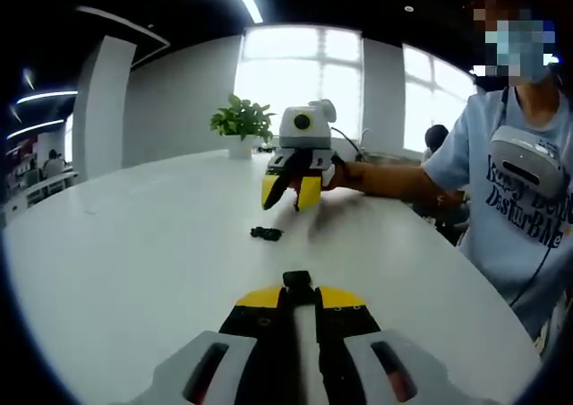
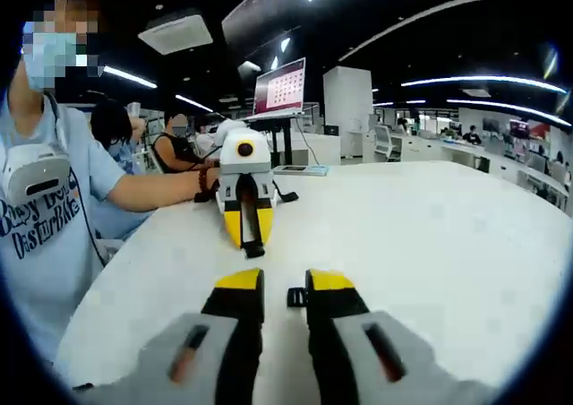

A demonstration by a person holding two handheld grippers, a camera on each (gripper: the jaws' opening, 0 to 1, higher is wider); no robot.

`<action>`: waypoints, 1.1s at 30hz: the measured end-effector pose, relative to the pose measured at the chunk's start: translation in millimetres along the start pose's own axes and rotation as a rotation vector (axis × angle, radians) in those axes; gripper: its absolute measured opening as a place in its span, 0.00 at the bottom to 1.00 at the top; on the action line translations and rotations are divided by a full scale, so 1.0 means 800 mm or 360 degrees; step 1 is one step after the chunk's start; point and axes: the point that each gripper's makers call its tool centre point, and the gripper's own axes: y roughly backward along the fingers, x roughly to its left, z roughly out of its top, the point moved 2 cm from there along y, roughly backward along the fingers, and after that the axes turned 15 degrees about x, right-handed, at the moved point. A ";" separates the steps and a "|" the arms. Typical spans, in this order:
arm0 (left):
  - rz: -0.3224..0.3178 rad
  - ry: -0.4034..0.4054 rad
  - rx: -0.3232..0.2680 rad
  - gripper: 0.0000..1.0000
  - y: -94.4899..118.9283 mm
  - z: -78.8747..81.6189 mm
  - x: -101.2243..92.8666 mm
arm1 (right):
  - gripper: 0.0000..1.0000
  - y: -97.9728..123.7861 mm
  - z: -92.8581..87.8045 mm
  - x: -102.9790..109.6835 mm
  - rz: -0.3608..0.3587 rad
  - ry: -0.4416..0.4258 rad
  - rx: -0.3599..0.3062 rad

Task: Snap the two parts of the plastic buckle together until the buckle closes and remains connected.

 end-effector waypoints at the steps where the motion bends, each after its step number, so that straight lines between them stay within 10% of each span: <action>1: 0.0000 -0.0004 0.0000 0.10 0.000 0.000 0.000 | 0.08 0.002 0.002 -0.001 0.0031 -0.0078 -0.0054; 13: 0.0004 -0.0001 -0.0002 0.10 -0.001 0.001 -0.001 | 0.19 -0.007 -0.032 -0.009 0.0019 -0.0125 0.0171; 33: -0.0004 0.0001 -0.0006 0.11 -0.001 0.001 0.001 | 0.29 -0.048 -0.020 0.001 0.0000 0.0025 0.0185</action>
